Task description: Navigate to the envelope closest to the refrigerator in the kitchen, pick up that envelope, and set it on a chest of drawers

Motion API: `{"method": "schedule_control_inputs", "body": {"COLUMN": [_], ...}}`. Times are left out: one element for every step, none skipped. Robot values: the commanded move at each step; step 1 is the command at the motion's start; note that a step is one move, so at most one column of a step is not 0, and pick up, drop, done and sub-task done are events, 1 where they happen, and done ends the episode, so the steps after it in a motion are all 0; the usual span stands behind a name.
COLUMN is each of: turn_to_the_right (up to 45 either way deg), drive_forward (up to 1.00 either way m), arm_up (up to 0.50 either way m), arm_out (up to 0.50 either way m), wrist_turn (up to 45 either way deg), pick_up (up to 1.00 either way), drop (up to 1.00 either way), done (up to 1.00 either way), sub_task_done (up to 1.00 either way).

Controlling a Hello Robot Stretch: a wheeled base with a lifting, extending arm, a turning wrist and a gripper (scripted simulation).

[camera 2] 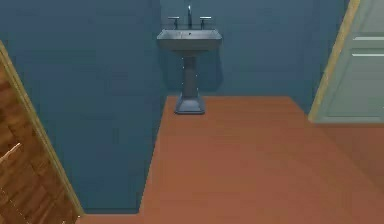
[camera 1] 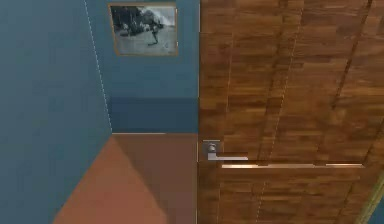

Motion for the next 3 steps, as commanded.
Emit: {"method": "schedule_control_inputs", "body": {"turn_to_the_right": [-18.0,0.0,-3.0], "drive_forward": [0.00,0.45,0.00], "arm_up": [0.00,0.00,0.00], "arm_out": [0.00,0.00,0.00], "wrist_turn": [0.0,0.0,0.0], "pick_up": [0.00,0.00,0.00], "drop": [0.00,0.00,0.00], "done": [0.00,0.00,0.00], "sub_task_done": [0.00,0.00,0.00]}}
